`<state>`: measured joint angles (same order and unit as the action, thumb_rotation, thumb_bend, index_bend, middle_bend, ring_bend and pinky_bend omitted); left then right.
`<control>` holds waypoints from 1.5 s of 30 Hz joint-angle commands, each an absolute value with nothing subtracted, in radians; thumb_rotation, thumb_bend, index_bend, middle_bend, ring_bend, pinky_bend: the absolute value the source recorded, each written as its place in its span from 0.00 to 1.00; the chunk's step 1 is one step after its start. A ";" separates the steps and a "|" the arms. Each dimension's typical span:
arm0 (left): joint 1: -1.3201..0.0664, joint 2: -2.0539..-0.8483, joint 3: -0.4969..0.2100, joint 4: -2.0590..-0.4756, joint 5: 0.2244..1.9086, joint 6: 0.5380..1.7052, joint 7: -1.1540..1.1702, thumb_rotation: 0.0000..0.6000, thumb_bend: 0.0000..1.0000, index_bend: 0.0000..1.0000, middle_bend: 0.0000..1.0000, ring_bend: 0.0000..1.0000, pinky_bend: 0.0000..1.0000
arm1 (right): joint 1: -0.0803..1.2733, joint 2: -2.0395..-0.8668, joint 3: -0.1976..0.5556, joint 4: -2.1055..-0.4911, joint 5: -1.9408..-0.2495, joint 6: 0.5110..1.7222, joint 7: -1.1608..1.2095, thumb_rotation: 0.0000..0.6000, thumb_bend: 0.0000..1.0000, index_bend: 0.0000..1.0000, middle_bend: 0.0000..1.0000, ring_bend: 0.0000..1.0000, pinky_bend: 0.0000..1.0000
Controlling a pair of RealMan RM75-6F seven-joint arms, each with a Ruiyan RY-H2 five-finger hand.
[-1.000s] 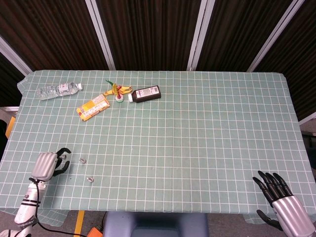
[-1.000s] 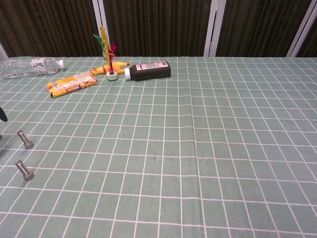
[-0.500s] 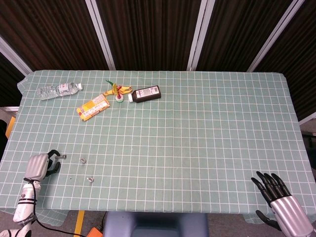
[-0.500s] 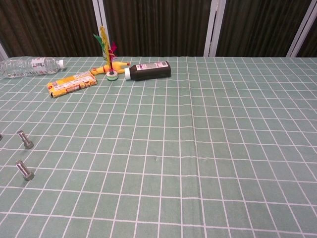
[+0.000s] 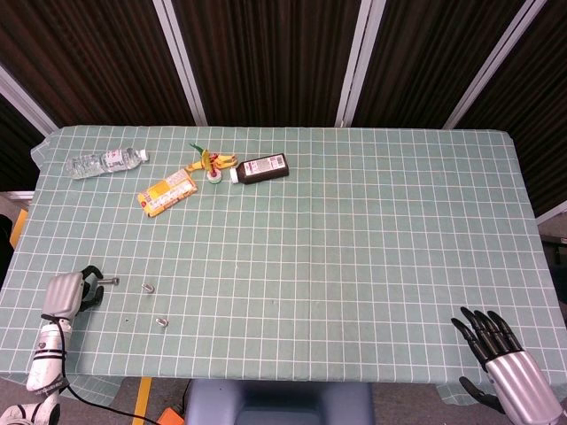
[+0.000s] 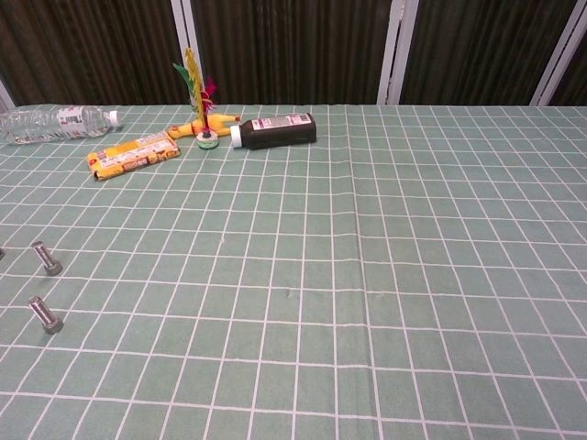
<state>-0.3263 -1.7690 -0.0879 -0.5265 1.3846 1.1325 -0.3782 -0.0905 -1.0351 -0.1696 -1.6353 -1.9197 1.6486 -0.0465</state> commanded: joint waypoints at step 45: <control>-0.342 -1.630 -0.102 -0.805 1.425 1.246 -0.214 1.00 0.42 0.53 1.00 1.00 1.00 | -0.093 -1.032 -0.171 -1.631 -1.925 1.658 -0.039 1.00 0.31 0.00 0.00 0.00 0.00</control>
